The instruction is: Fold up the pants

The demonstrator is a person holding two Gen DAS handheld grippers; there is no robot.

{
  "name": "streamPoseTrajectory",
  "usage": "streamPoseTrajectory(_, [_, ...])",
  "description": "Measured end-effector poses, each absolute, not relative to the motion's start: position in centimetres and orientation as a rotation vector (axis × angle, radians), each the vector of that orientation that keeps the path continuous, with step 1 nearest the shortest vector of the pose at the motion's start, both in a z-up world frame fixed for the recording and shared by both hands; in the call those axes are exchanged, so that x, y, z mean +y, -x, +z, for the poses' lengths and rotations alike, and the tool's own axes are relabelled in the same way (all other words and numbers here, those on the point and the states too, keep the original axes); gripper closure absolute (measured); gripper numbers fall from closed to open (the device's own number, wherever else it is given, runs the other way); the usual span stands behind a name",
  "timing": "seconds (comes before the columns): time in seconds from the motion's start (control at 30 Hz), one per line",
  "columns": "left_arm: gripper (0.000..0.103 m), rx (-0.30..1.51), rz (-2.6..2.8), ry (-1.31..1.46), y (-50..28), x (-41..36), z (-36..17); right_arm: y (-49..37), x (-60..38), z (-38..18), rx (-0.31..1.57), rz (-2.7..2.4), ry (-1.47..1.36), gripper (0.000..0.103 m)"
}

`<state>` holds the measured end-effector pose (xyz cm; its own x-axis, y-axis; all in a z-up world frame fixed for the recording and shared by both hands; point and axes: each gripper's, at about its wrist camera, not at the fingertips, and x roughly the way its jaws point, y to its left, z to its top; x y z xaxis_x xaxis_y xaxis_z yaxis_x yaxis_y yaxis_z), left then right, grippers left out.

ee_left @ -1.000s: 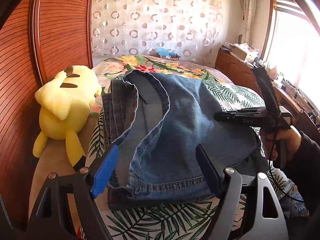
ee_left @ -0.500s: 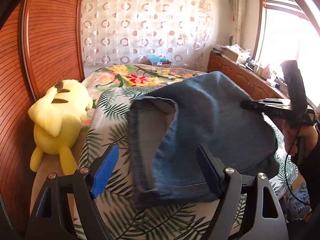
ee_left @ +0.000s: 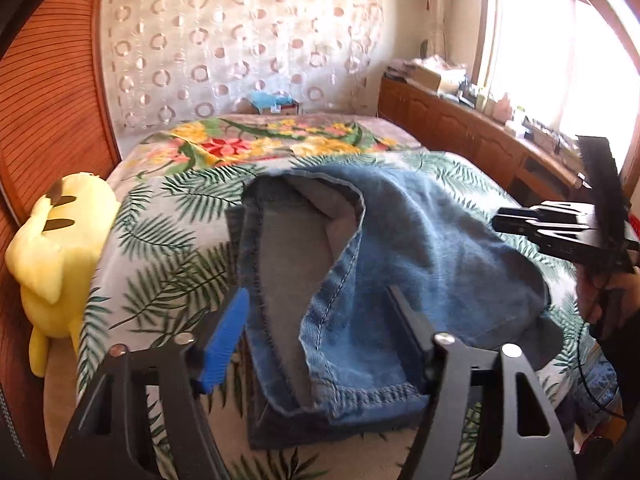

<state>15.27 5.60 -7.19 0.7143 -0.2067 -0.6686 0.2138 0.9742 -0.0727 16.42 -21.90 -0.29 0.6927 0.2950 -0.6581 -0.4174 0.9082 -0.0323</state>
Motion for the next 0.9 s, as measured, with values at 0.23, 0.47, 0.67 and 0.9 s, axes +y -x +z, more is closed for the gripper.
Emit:
streamPoseTrajectory(0.23, [0.08,0.844,-0.234,-0.02,-16.4,5.2,-10.1,-13.3,-20.7,-2.0,0.671,0.424,0.217,0.062])
streamPoseTrajectory(0.47, [0.092,0.787,-0.218,0.016,-13.4,6.0,-8.9,-12.7,-20.3,-3.1,0.669,0.444,0.194,0.061])
streamPoseTrajectory(0.67, [0.092,0.847,-0.186,0.015,-13.2,6.3,-10.5,-12.3,-20.4,-3.7,0.686,0.458,0.186,0.061])
streamPoseTrajectory(0.9, [0.074,0.822,-0.167,0.003,-13.6,6.4,-9.0,-11.9,-20.2,-4.5,0.692,0.437,0.187,0.06])
